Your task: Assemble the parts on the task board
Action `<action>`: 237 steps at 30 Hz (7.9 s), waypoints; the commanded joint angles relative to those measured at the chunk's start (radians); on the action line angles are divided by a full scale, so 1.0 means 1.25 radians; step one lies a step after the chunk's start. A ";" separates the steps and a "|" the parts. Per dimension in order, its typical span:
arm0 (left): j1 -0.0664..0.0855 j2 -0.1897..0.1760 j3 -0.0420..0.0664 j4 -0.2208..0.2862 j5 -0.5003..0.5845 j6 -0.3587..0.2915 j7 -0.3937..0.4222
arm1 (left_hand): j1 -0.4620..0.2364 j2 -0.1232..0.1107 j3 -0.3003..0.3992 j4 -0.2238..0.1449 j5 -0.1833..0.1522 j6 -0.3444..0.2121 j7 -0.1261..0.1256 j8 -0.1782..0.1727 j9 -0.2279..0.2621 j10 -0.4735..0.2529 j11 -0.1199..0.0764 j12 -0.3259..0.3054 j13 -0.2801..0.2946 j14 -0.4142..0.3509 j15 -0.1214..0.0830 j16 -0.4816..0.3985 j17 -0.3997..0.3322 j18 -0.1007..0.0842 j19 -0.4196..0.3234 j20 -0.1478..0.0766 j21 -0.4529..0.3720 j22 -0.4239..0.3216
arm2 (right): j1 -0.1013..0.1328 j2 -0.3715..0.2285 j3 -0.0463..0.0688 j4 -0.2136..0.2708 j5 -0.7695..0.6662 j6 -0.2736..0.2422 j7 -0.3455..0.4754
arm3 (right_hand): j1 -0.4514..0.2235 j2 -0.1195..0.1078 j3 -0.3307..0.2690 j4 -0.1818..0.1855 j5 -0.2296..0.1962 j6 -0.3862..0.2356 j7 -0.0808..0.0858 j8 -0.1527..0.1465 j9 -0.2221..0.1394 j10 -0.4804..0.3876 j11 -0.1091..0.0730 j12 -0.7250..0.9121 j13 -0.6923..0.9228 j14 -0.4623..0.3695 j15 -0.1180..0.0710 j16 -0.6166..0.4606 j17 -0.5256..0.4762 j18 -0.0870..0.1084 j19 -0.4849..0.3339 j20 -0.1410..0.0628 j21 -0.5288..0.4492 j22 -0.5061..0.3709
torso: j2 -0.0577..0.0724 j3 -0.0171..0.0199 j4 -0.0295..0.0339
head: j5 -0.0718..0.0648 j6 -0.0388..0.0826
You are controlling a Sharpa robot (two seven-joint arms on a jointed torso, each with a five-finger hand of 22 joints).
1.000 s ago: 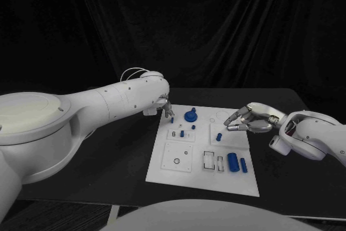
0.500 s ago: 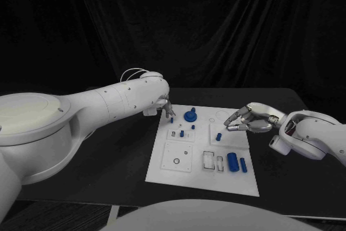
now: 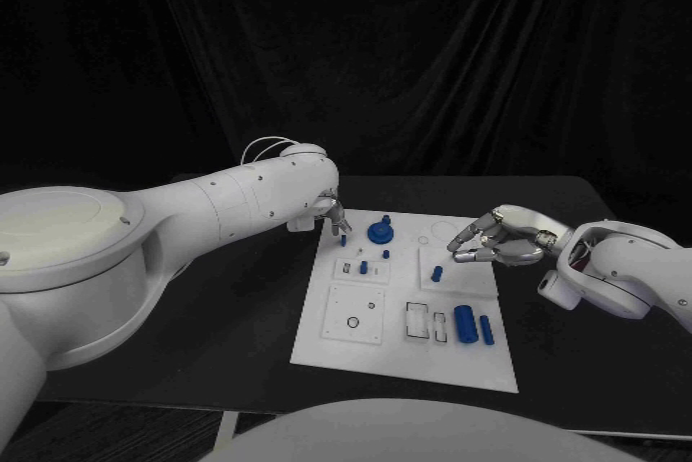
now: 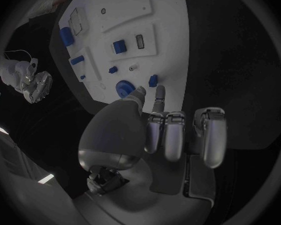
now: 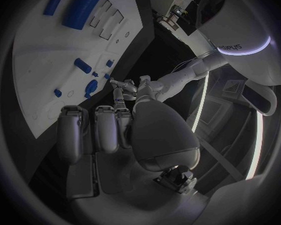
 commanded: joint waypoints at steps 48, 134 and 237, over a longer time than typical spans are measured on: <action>-0.020 0.029 0.001 -0.034 0.001 0.000 0.008 | 0.034 0.018 0.016 -0.043 0.088 0.013 -0.004 -0.010 -0.015 0.084 0.001 0.003 0.211 0.083 0.003 0.002 0.211 0.012 0.058 0.001 -0.007 0.182 | -0.002 -0.004 0.000 0.003 0.001 0.012 -0.007 | 0.014 0.022 0.000 -0.006 0.003 0.005 0.001 -0.002 -0.001 0.033 0.000 -0.002 -0.127 0.036 -0.005 -0.004 -0.001 0.010 0.043 0.005 -0.001 0.181 | 0.000 -0.0001 -0.0005 | -0.004 0.000; 0.058 -0.190 0.000 0.357 0.117 -0.124 -0.120 | 0.056 0.029 0.110 -0.137 0.151 0.033 -0.011 0.011 -0.006 0.084 -0.006 0.003 0.211 0.083 -0.005 0.002 0.211 0.021 0.046 -0.006 -0.051 0.170 | -0.002 -0.010 0.000 0.005 0.001 0.029 -0.028 | 0.019 0.021 -0.005 -0.012 0.000 -0.001 0.003 -0.006 -0.004 0.029 -0.001 -0.007 -0.135 0.037 -0.005 -0.003 0.001 0.011 0.042 0.006 -0.005 0.179 | -0.002 0.0010 -0.0005 | 0.009 0.000; -0.026 -0.188 -0.001 0.376 0.057 -0.147 -0.123 | 0.031 0.028 0.120 -0.129 0.159 0.038 -0.015 0.018 -0.002 0.084 -0.011 0.003 0.211 0.083 -0.008 0.002 0.211 0.027 0.037 -0.009 -0.084 0.159 | -0.010 -0.005 0.000 0.014 0.001 0.012 -0.033 | 0.021 0.022 -0.007 -0.014 -0.003 0.001 0.002 -0.005 -0.004 0.029 0.000 -0.008 -0.136 0.036 -0.005 -0.005 -0.003 0.011 0.041 0.006 -0.007 0.179 | -0.004 0.0018 -0.0009 | 0.026 0.000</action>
